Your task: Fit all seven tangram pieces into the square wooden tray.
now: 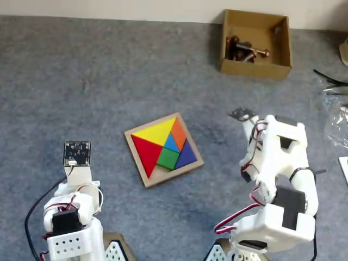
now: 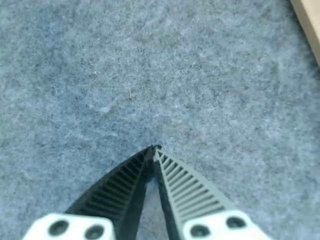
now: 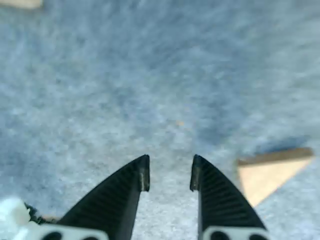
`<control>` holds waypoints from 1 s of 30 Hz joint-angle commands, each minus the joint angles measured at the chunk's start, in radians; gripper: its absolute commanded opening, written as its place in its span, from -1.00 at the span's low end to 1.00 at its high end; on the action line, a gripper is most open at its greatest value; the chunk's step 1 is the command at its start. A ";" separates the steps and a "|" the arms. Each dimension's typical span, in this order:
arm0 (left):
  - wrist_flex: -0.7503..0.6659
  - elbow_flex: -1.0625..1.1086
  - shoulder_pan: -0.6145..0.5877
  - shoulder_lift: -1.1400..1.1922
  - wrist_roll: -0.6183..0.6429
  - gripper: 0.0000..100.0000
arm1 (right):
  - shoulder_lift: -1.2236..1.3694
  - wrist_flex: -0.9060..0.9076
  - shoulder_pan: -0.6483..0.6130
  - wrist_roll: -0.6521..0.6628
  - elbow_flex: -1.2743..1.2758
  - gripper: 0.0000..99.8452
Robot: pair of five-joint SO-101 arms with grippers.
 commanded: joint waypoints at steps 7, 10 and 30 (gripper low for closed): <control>0.005 0.019 -0.013 -0.005 0.009 -0.99 | -0.019 0.016 0.025 -0.011 -0.124 -0.74; 0.005 0.019 -0.013 -0.005 0.009 -0.99 | -0.018 0.015 0.042 -0.043 -0.166 -0.74; 0.005 0.019 -0.013 -0.005 0.009 -0.99 | -0.008 -0.122 0.140 -0.101 -0.090 -0.74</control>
